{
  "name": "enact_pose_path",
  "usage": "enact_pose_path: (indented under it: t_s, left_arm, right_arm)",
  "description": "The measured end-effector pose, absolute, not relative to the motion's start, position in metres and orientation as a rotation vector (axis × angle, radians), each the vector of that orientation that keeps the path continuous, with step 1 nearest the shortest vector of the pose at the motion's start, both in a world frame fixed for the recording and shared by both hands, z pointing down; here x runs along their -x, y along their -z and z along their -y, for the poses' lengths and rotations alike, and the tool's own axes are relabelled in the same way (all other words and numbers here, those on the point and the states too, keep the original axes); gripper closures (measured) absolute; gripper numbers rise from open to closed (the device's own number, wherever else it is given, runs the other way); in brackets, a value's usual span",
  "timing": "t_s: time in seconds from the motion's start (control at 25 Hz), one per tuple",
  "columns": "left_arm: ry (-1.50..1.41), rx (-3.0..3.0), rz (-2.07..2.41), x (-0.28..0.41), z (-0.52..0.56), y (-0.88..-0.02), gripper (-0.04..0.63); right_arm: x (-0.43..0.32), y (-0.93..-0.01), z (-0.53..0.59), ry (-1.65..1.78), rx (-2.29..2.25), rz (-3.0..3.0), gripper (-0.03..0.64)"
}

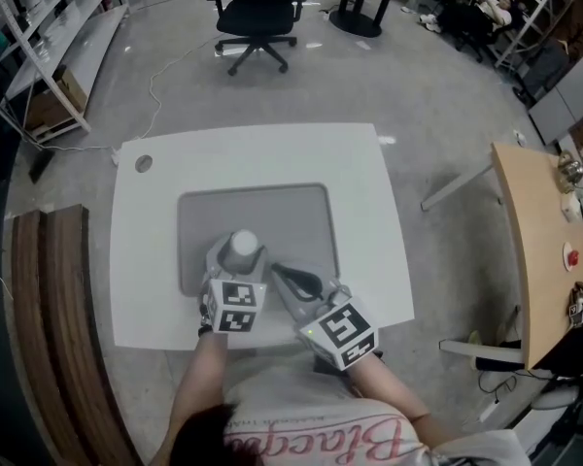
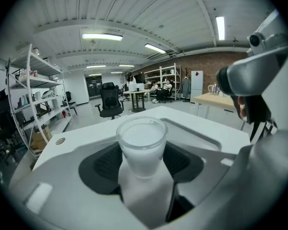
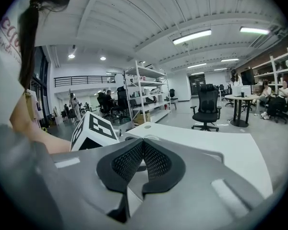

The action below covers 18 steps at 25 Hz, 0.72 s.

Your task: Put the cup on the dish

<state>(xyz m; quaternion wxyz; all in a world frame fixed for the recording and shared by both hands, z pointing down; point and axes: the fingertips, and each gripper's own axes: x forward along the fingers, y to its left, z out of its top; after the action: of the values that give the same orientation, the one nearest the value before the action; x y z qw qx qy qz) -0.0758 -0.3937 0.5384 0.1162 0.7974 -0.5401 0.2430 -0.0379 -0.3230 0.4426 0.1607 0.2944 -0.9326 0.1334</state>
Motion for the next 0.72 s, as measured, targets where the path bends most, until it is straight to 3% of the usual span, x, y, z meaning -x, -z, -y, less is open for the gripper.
enact_pose_path:
  t_s: [0.72]
  left_arm:
    - [-0.780, -2.302, 1.500, 0.073, 0.415, -0.579, 0.334]
  right_arm:
    - [0.034, -0.446, 0.346, -0.397, -0.899, 2.624, 0.630]
